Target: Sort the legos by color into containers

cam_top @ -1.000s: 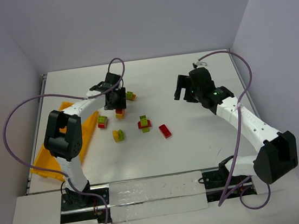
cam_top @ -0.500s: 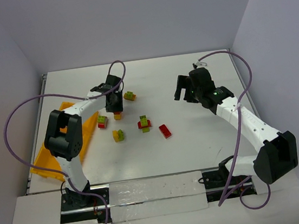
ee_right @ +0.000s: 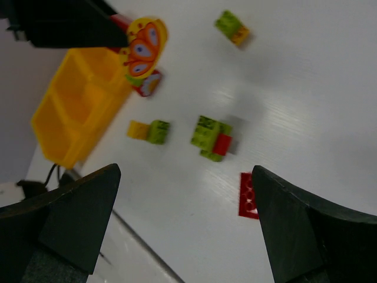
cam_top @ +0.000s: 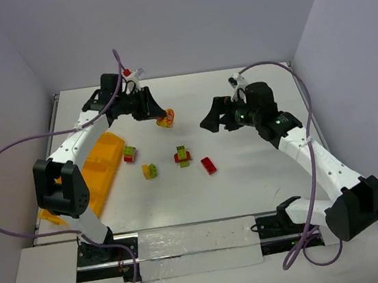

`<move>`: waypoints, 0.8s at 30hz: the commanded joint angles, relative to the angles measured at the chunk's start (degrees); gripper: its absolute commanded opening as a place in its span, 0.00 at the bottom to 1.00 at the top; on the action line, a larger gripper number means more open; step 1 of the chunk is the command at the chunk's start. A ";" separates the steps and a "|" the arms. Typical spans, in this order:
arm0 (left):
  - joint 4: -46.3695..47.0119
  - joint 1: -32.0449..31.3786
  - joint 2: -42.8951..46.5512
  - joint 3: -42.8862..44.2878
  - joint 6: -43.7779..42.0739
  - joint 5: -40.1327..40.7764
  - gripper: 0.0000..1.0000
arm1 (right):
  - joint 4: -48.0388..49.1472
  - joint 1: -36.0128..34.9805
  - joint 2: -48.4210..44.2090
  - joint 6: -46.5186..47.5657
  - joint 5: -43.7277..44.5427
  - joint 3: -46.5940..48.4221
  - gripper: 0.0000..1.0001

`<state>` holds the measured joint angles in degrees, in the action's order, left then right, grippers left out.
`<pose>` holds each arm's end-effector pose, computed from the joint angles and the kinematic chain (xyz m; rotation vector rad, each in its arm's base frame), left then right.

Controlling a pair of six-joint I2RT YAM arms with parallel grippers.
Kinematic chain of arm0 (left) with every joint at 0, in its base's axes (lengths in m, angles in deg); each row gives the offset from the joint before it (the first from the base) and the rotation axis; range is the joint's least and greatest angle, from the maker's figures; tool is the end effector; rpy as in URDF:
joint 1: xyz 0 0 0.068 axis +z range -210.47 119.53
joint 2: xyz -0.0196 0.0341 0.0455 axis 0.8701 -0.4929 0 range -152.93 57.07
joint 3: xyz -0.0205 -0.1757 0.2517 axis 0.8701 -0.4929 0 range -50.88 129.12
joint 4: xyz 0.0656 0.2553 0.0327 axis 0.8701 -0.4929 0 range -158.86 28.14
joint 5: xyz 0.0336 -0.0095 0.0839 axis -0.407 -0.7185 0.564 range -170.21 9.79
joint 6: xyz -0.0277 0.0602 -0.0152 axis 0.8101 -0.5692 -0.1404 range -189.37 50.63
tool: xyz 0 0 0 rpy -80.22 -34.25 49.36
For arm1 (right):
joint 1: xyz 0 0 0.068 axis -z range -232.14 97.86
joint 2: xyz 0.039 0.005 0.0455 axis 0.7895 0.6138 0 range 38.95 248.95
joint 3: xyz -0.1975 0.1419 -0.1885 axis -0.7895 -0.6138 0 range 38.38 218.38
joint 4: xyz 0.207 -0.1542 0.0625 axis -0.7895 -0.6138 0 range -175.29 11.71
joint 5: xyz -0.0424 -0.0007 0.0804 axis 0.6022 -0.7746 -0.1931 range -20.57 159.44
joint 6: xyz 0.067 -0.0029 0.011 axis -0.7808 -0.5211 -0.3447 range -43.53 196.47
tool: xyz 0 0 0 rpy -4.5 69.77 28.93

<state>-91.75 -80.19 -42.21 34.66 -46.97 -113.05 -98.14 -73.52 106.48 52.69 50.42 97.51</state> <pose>0.3775 -0.1668 0.3257 0.2458 2.3962 -1.0249 0.2464 0.1155 0.3542 -0.1685 2.1325 0.8180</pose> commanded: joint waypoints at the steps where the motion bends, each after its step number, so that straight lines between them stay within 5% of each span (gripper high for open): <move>1: 15.57 1.50 3.25 -3.41 7.73 -25.83 0.00 | 10.32 -0.32 -0.13 -0.13 -20.28 -0.06 1.00; 10: 34.10 1.53 6.43 -8.09 21.18 -34.62 0.00 | 34.82 -0.79 4.79 -18.73 -27.36 -5.70 0.94; 24: 42.80 1.22 9.38 -11.66 27.57 -36.46 0.00 | 41.13 -3.59 12.36 -24.26 -25.95 -1.87 0.83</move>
<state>-53.46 -78.75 -35.25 23.56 -20.61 -147.33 -61.25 -74.92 116.89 29.83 25.20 92.24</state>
